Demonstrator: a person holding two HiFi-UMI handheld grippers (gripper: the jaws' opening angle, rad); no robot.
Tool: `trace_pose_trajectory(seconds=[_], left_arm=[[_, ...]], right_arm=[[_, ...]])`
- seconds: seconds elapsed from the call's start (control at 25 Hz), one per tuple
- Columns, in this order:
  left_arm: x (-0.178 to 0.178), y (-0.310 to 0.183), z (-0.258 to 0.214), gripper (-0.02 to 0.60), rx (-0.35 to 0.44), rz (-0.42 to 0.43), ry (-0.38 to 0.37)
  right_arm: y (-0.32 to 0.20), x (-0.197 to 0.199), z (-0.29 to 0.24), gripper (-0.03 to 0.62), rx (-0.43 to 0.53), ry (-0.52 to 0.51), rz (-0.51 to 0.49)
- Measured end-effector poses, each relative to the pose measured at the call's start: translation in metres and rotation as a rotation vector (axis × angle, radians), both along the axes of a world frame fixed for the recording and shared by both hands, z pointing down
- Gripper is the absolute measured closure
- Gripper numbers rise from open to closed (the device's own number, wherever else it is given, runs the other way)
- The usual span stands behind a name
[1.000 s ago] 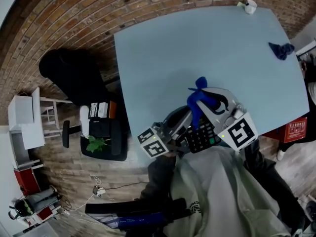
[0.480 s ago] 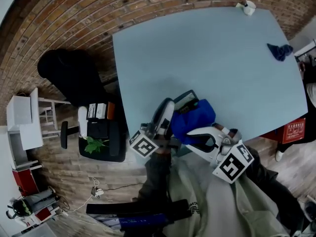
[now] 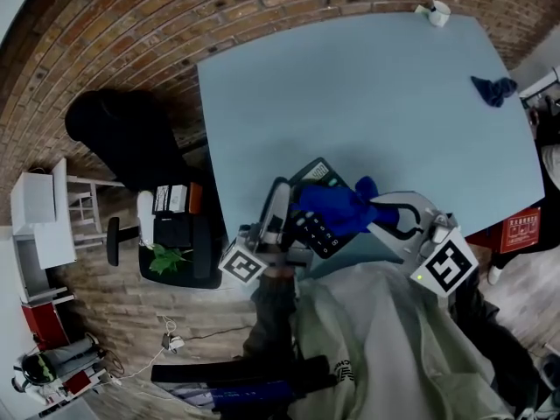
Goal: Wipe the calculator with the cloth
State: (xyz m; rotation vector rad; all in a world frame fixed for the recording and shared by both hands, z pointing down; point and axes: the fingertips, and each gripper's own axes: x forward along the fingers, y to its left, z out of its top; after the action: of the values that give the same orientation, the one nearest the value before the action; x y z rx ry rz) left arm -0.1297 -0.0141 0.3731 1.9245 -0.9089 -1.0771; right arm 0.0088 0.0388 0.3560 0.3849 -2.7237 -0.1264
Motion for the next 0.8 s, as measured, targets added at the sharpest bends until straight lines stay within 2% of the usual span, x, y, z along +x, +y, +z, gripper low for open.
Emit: trace_pose_trajectory(seconds=[0.12, 0.24, 0.32, 0.48, 0.56, 0.68, 0.72, 0.8], left_arm=[[0.0, -0.004, 0.002, 0.543, -0.01, -0.034, -0.02], [0.004, -0.01, -0.001, 0.543, -0.02, -0.049, 0.053], [0.002, -0.011, -0.002, 0.543, -0.021, -0.05, 0.093], [-0.012, -0.006, -0.002, 0.537, -0.018, -0.07, 0.132], [-0.015, -0.005, -0.005, 0.537, -0.007, -0.067, 0.148], [-0.015, -0.006, -0.007, 0.537, 0.0, -0.067, 0.155], [-0.015, -0.006, -0.007, 0.537, 0.0, -0.071, 0.159], [-0.016, -0.005, -0.006, 0.537, -0.003, -0.086, 0.158]], right_arm=[[0.039, -0.026, 0.003, 0.519, -0.051, 0.026, -0.107], [0.087, -0.061, 0.003, 0.519, -0.051, 0.026, -0.268], [0.097, -0.068, 0.006, 0.519, -0.03, 0.026, -0.295], [0.06, -0.04, 0.0, 0.519, 0.021, -0.001, -0.203], [0.028, -0.015, -0.004, 0.52, 0.057, -0.024, -0.104], [-0.01, 0.017, -0.003, 0.52, -0.036, -0.089, 0.147], [-0.013, 0.022, -0.003, 0.519, -0.063, -0.108, 0.192], [0.0, 0.016, -0.005, 0.52, -0.088, -0.141, 0.169]])
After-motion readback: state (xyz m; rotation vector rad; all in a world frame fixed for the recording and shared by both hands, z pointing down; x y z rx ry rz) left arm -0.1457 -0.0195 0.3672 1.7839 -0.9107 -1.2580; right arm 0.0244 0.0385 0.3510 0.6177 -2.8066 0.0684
